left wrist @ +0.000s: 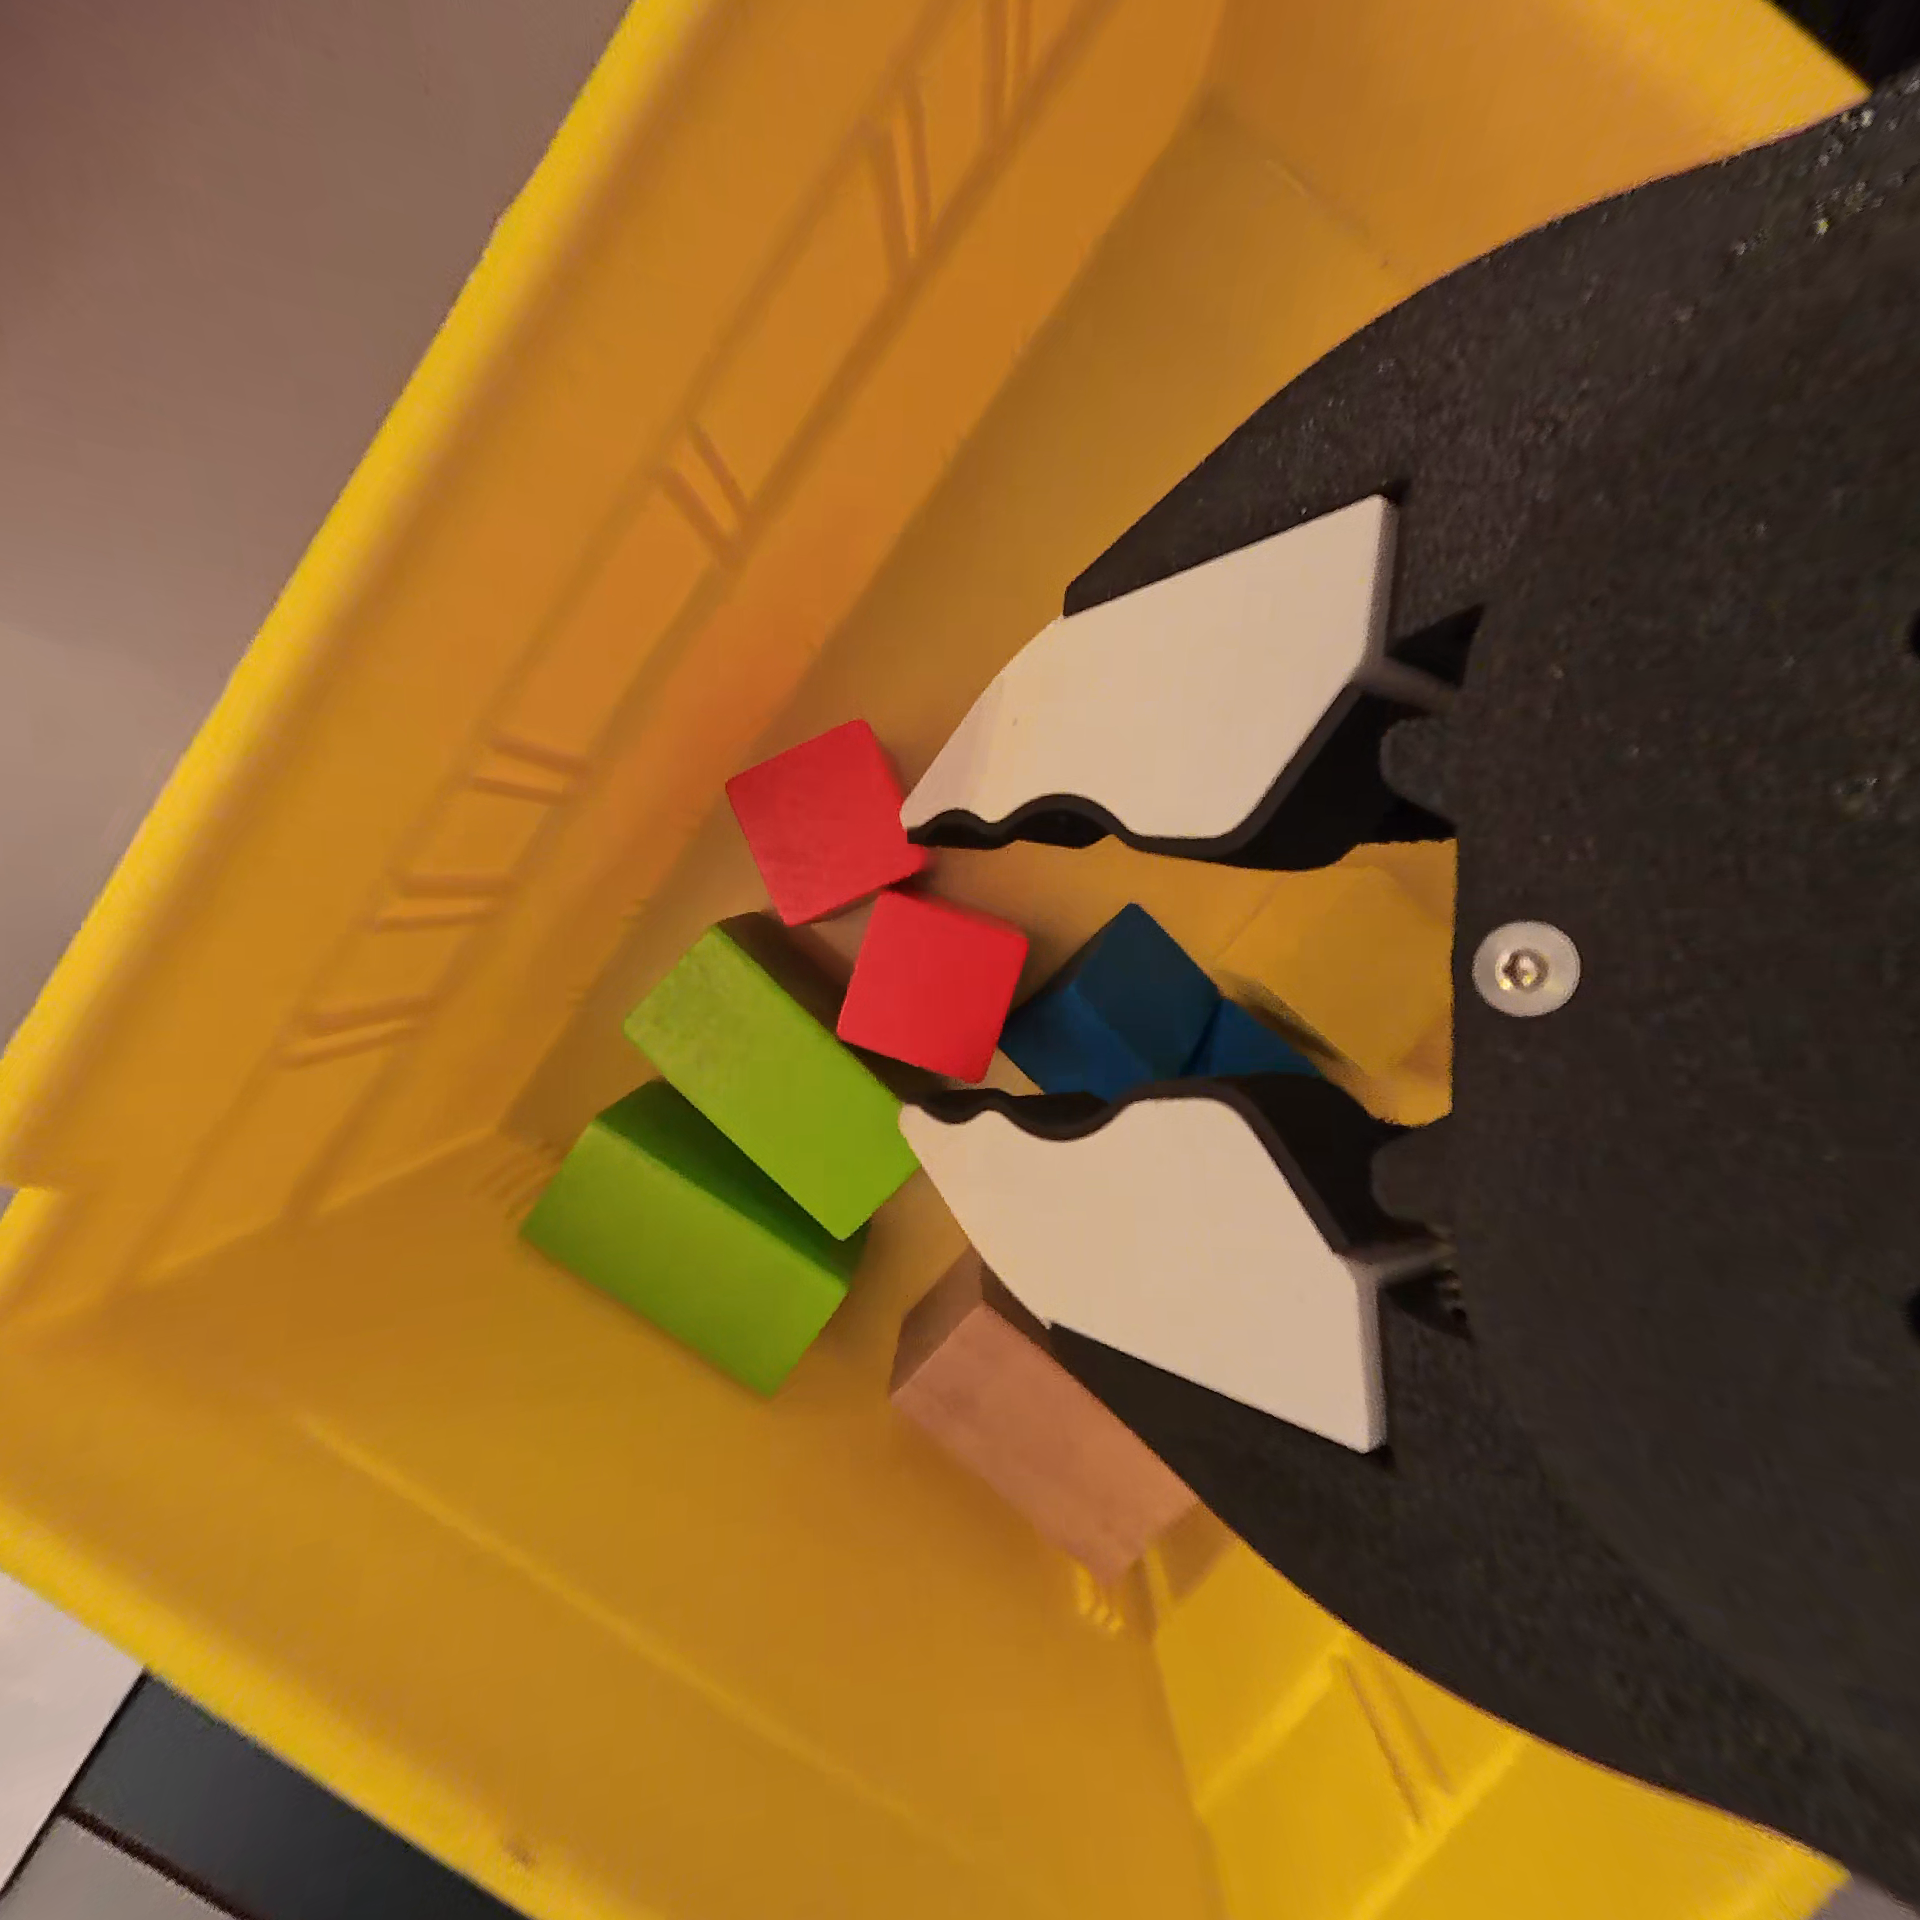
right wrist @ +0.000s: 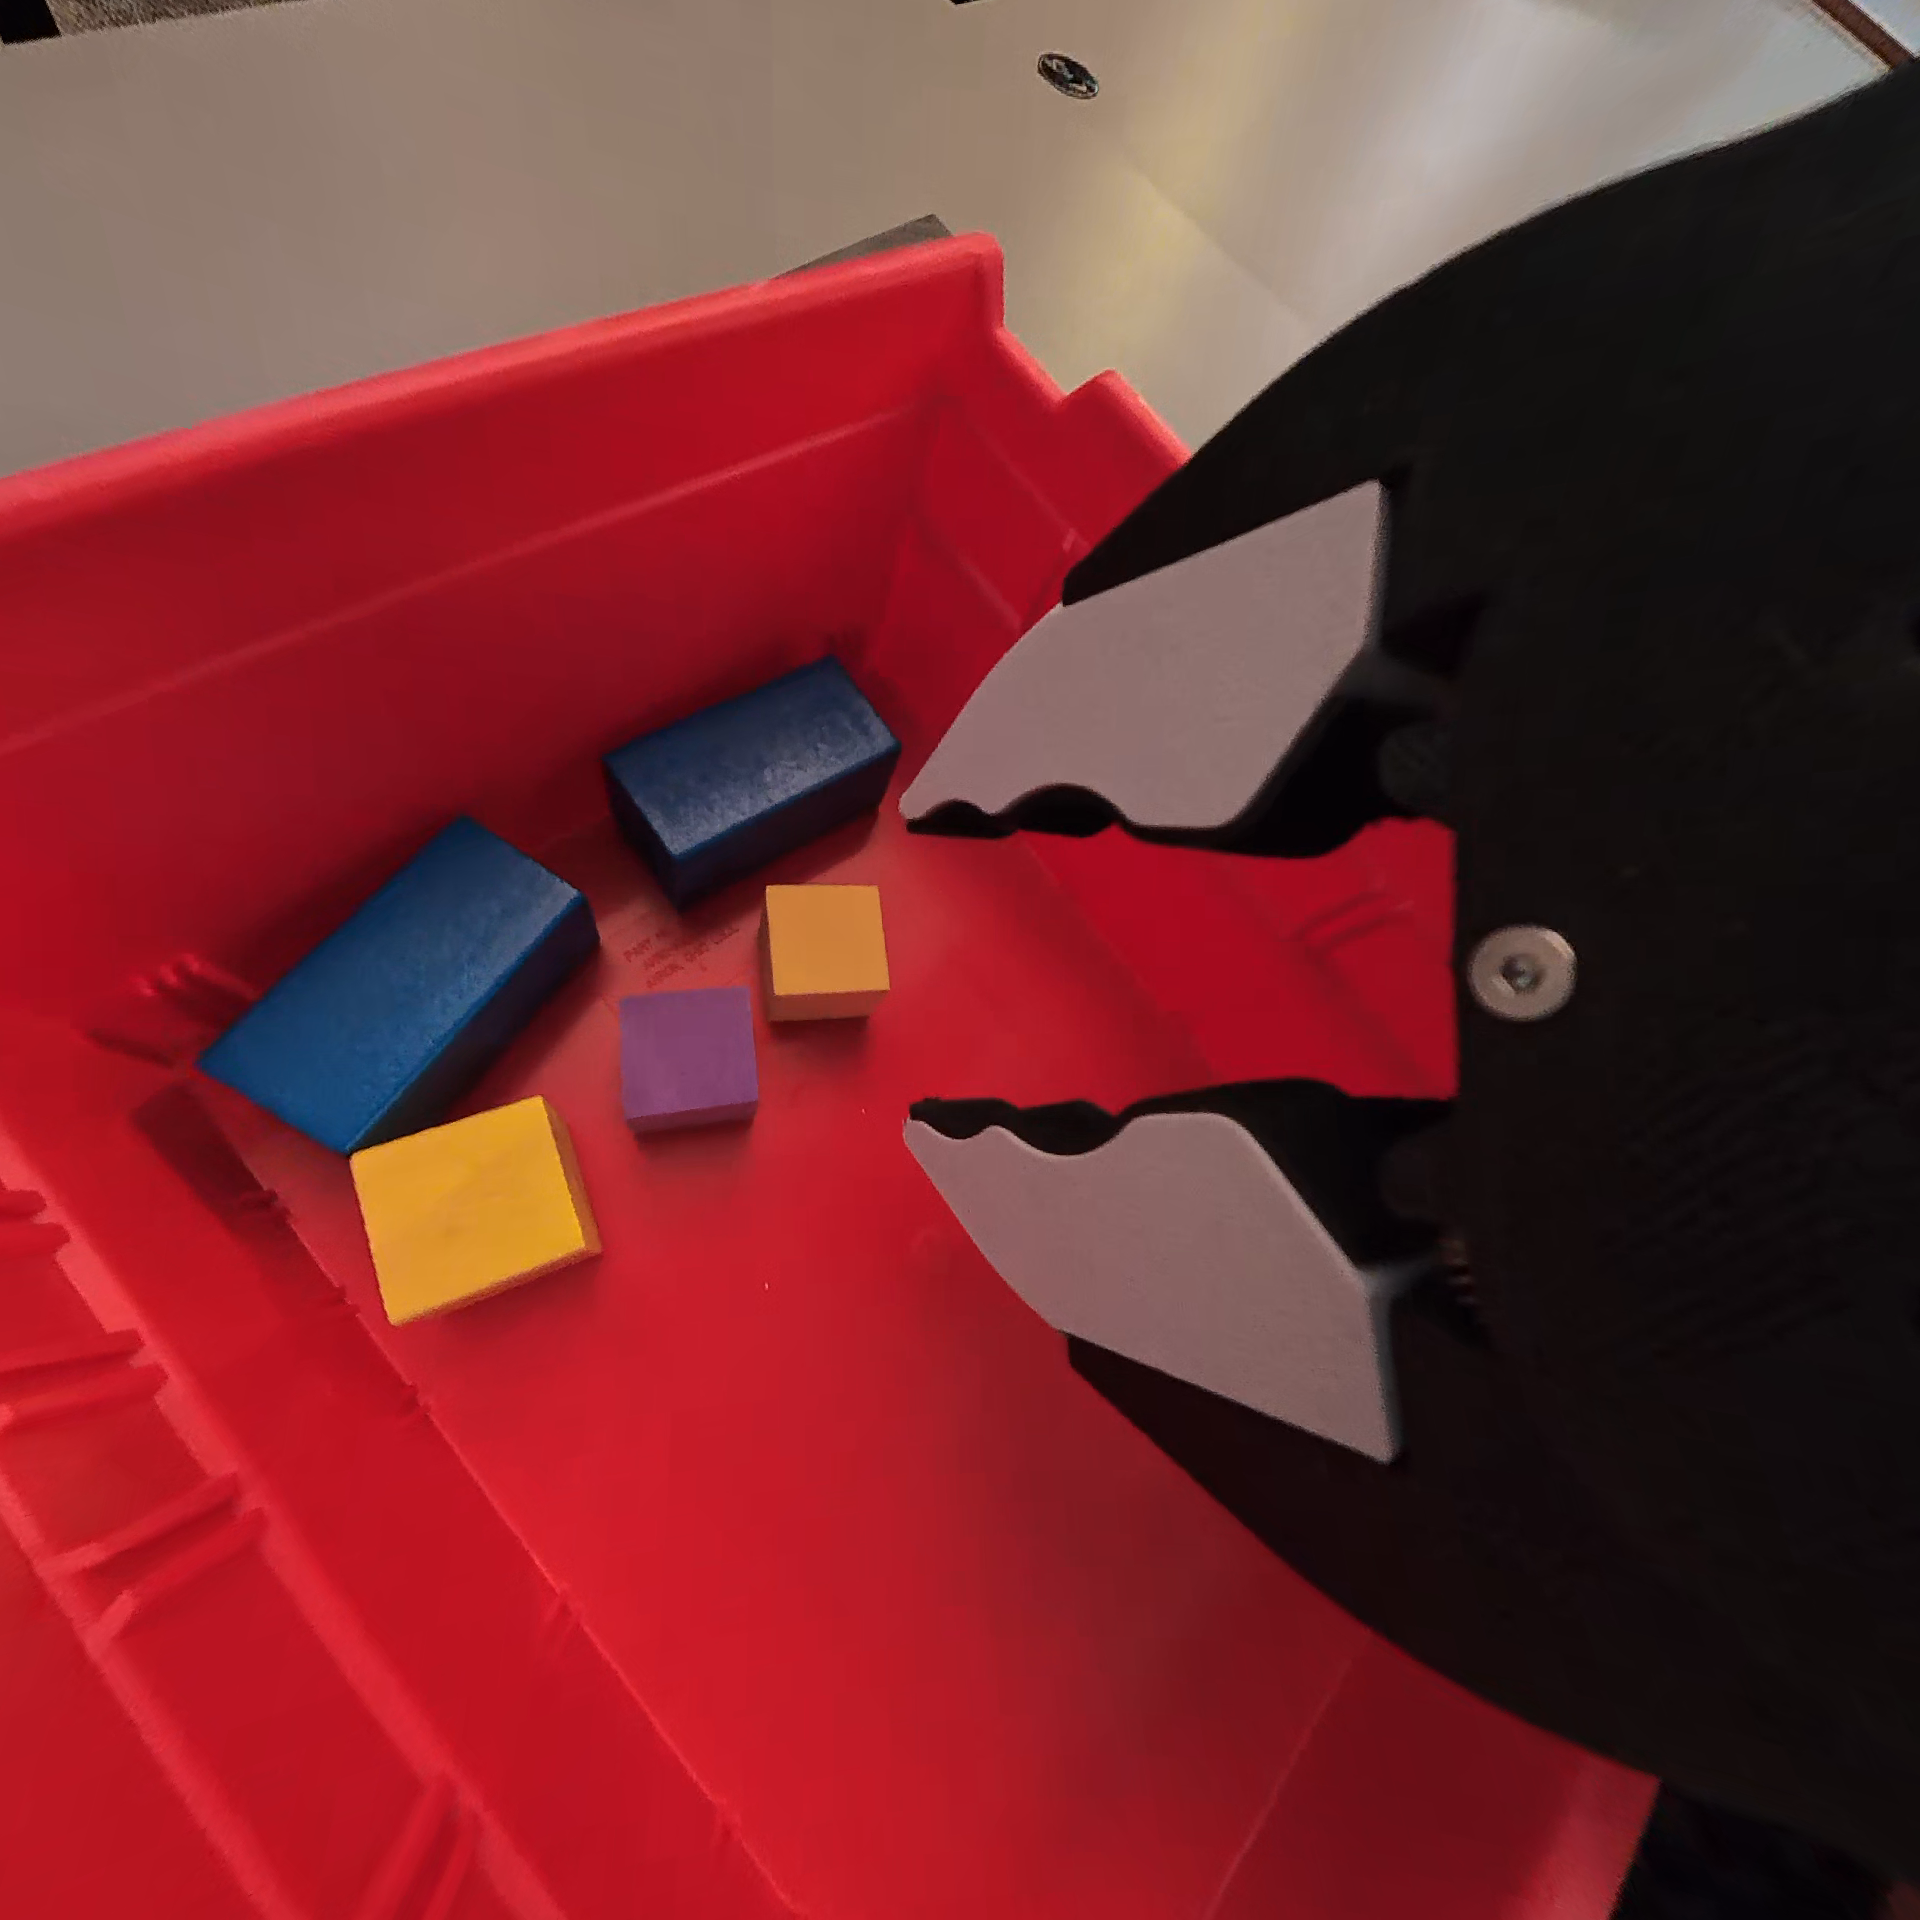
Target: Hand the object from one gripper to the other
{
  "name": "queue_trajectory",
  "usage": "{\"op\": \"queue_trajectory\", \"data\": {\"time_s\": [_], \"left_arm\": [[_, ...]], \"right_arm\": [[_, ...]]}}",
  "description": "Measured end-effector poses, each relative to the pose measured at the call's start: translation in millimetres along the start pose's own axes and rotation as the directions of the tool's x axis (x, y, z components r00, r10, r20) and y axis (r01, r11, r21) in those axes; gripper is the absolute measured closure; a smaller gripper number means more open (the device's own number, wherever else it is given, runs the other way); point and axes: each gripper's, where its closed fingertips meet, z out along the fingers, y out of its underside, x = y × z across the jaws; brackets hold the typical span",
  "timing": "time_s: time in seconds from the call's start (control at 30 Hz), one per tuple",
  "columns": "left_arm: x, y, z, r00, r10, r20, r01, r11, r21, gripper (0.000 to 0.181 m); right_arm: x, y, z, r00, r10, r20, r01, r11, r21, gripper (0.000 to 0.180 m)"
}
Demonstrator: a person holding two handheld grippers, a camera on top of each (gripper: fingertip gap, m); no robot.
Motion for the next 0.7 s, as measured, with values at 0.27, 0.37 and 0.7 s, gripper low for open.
{"op": "queue_trajectory", "data": {"time_s": [0.27,0.37,0.7], "left_arm": [[-5,18,15,1.000,0.009,0.009,-0.008,0.995,-0.096,0.137],[-5,17,18,1.000,0.016,0.013,-0.015,0.995,-0.095,0.143],[-16,-12,-43,0.994,-0.055,0.091,0.049,0.996,0.073,0.146]], "right_arm": [[-3,2,3,1.000,-0.015,0.010,0.015,1.000,-0.017,0.130],[-3,2,3,1.000,-0.017,0.009,0.017,1.000,-0.014,0.130],[10,-5,-20,0.997,-0.001,-0.082,0.003,0.999,0.034,0.131]]}}
